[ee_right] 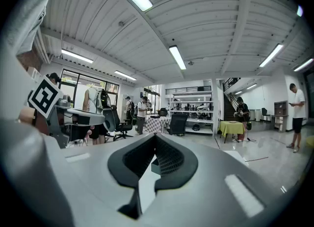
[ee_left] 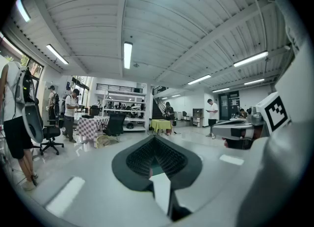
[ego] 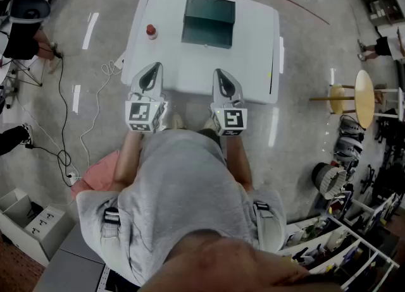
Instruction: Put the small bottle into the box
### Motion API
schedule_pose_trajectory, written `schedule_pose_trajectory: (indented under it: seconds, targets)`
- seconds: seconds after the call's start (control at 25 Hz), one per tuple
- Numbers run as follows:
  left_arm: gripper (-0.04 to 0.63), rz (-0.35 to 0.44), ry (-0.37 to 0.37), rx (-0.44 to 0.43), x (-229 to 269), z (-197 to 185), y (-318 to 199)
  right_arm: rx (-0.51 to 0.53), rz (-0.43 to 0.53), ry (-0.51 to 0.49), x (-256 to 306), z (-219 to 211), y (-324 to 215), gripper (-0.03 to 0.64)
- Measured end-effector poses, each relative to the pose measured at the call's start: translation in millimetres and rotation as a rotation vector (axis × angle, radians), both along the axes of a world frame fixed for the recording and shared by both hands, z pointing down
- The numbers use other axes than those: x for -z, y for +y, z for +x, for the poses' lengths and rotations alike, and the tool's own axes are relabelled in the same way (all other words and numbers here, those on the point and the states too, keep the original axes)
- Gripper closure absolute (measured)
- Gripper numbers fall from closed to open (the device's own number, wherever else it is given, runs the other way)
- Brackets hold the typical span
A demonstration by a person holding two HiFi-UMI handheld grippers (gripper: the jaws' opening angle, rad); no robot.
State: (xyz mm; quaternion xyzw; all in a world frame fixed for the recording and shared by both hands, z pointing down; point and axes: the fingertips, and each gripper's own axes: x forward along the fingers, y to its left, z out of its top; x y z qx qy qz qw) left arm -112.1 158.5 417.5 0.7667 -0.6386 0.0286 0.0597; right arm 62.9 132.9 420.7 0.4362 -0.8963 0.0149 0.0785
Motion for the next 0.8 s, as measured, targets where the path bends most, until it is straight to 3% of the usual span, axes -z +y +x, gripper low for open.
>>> schedule_pose_trajectory:
  seconds: [0.28,0.8]
  targets:
    - [0.584,0.015,0.006,-0.028,-1,-1,-3,0.007,0.016,-0.018,5,-8,-3,0.614]
    - [0.584,0.014,0.011,0.045,0,-28,-7,0.091,0.002,0.000,0,-37,-11,0.614]
